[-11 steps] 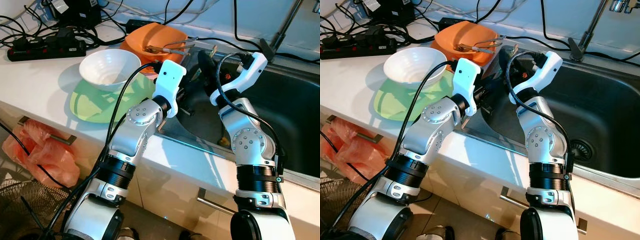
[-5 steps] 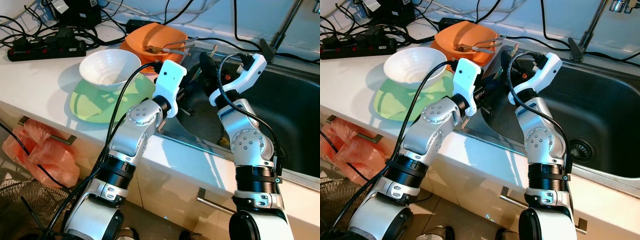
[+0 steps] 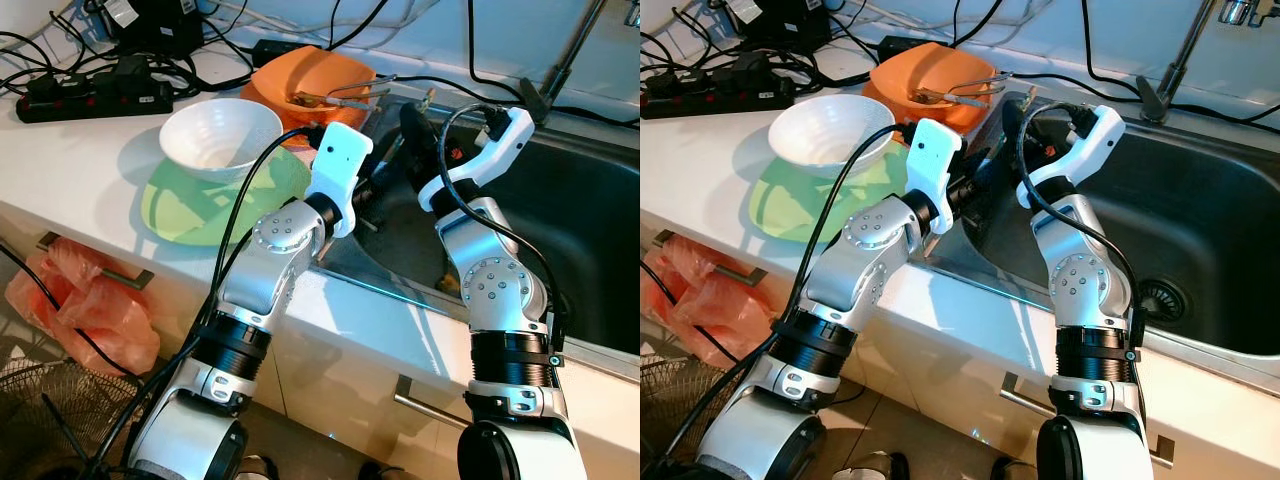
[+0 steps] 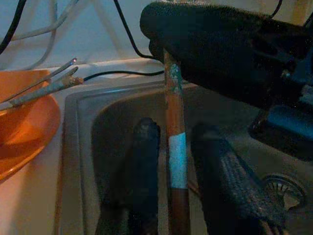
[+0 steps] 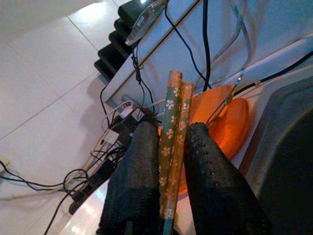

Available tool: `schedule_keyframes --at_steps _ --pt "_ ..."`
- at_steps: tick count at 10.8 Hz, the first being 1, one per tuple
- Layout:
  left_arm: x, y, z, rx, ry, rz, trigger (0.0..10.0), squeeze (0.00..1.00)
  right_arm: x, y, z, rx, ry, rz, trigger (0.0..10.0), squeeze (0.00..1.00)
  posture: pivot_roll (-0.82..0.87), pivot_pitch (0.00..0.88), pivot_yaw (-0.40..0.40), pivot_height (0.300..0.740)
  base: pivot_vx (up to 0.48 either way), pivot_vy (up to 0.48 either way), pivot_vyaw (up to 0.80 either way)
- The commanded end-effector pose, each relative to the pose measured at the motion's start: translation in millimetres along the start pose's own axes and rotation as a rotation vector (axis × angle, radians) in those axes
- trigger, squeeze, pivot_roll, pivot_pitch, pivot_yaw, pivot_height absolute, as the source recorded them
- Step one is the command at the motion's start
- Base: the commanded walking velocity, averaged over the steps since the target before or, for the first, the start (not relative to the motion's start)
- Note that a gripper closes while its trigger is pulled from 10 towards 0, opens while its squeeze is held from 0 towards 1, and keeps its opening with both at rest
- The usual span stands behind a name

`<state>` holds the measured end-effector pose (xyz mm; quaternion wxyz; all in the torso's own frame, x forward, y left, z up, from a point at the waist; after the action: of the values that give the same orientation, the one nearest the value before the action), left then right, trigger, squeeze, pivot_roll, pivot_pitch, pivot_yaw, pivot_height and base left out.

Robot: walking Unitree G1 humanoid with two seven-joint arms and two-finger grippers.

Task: Kitchen organization

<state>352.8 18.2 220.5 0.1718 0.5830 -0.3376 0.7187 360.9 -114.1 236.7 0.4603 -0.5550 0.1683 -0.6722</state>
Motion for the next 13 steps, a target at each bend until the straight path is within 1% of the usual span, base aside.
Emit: schedule_keyframes --at_steps 1,4,5,7,9,10,11,12,13 --pt "-4 2.8 -0.6 -0.013 -0.018 -0.008 10.0 1.0 -2 6.8 -3.2 -0.032 -0.017 -0.014 0.0 0.0 0.04 0.101 0.008 0.74 0.0 0.0 0.0" --pt "-4 0.9 -0.2 0.003 -0.017 0.0 10.0 1.0 -1 7.7 -3.2 -0.035 -0.016 -0.014 0.0 0.0 0.04 0.101 0.008 0.74 0.0 0.0 0.0" --pt "-2 -1.9 -0.1 0.023 -0.008 0.024 10.0 0.0 -1 9.2 -3.0 -0.042 -0.011 -0.018 0.0 0.0 0.04 0.099 0.007 0.74 0.0 0.0 0.0" --pt "-1 -3.5 -0.3 0.034 0.0 0.025 10.0 0.0 1 10.8 -3.0 -0.05 -0.006 -0.023 0.0 0.0 0.04 0.099 0.007 0.74 0.0 0.0 0.0" --pt "4 -6.7 -0.6 0.051 0.024 0.016 10.0 0.0 5 19.3 -4.0 -0.093 0.01 -0.072 0.0 0.0 0.04 0.095 0.007 0.74 0.0 0.0 0.0" --pt "3 -5.2 -0.8 0.041 0.028 0.011 10.0 0.0 9 24.7 -4.5 -0.123 0.026 -0.105 0.0 0.0 0.04 0.093 0.007 0.74 0.0 0.0 0.0" --pt "4 -2.2 -0.8 0.02 0.033 0.006 10.0 0.0 14 30.3 -4.7 -0.164 0.051 -0.17 0.0 0.0 0.04 0.092 0.007 0.74 0.0 0.0 0.0" --pt "4 0.1 -0.8 0.005 0.037 0.001 10.0 0.0 17 33.2 -4.5 -0.188 0.072 -0.179 0.0 0.0 0.04 0.091 0.006 0.74 0.0 0.0 0.0" --pt "4 2.8 -1.0 -0.013 0.043 -0.007 10.0 0.0 21 37.9 -5.2 -0.228 0.108 -0.165 0.0 0.0 0.05 0.091 0.006 0.74 0.0 0.0 0.0"
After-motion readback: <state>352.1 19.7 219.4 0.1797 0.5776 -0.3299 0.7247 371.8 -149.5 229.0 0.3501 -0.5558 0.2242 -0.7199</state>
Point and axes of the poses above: a point about 5 cm out from each wrist's last joint towards the gripper, its own z axis pointing out of the wrist towards the gripper, its own x axis along the axis of the wrist's last joint, y = z × x, the point moved 1 cm from there along z, pointing out of the wrist towards the gripper, and after that the axes turned 11 degrees about z, right-handed, at the moved point
